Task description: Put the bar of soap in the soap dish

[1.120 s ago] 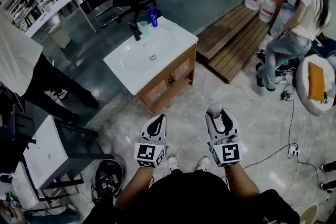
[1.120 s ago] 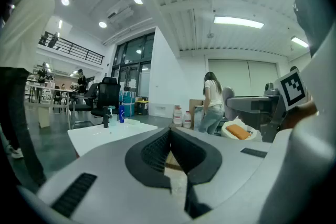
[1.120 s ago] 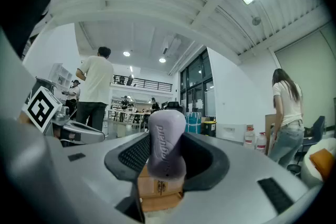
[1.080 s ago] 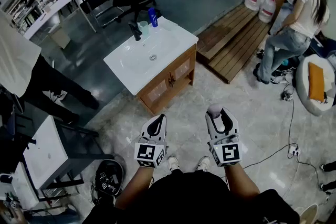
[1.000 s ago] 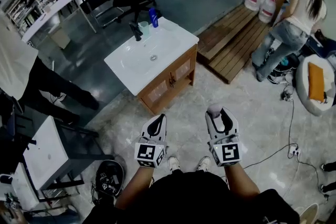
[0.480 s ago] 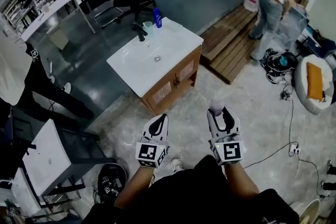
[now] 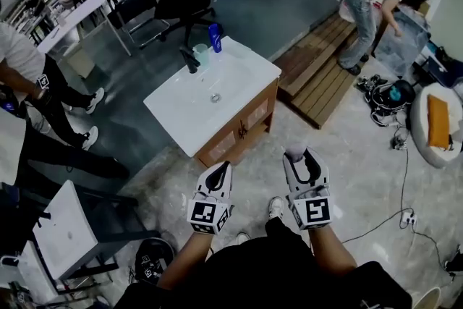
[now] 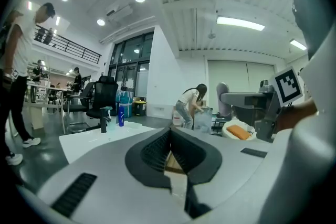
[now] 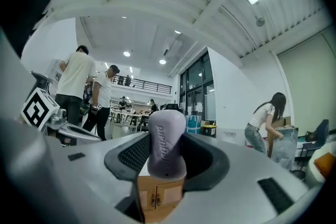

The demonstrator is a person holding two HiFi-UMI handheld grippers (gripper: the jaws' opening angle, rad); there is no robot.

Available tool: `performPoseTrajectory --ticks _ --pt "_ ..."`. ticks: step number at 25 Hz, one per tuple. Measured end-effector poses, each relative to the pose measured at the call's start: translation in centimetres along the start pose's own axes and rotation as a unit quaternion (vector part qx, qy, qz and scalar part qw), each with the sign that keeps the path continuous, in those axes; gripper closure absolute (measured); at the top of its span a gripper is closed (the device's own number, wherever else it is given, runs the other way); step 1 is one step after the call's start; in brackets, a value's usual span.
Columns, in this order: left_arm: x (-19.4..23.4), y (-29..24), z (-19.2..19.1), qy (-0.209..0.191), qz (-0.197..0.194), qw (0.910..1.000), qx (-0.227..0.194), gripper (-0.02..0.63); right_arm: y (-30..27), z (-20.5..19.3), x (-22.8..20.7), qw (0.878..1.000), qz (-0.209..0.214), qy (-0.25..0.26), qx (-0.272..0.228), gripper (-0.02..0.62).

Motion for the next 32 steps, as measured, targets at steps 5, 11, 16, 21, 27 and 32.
performPoseTrajectory --ticks 5,11,16,21,27,32 --pt "1.1 -4.1 1.2 0.0 0.028 0.9996 -0.001 0.588 -3.7 -1.1 -3.1 1.0 0.02 -0.003 -0.001 0.399" --pt "1.4 -7.7 1.8 0.0 0.055 0.9985 0.004 0.588 -6.7 -2.2 -6.3 0.999 0.042 -0.01 -0.005 0.399" --pt "0.8 -10.3 2.2 -0.002 0.073 0.9973 0.004 0.588 -8.4 -3.2 -8.9 0.998 0.06 -0.022 -0.008 0.399" --pt "0.8 -11.4 1.9 -0.001 0.094 0.9955 0.011 0.588 -9.9 -3.4 -10.9 0.997 0.073 -0.03 -0.014 0.399" --pt "1.1 -13.1 3.0 0.005 0.105 0.9944 -0.006 0.588 -12.0 -5.3 -12.1 0.996 0.079 -0.041 -0.001 0.399" --pt "2.5 -14.9 2.9 0.007 0.111 0.9938 -0.009 0.588 -14.4 -5.7 -12.0 0.996 0.087 -0.033 -0.008 0.399"
Point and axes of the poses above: the fingertips, and each gripper's own axes: y backward along the fingers, x to its left, z out of its top, the point moved 1 cm from there along y, backward along the fingers, and after that the axes turned 9 degrees about y, right-handed, at the moved point
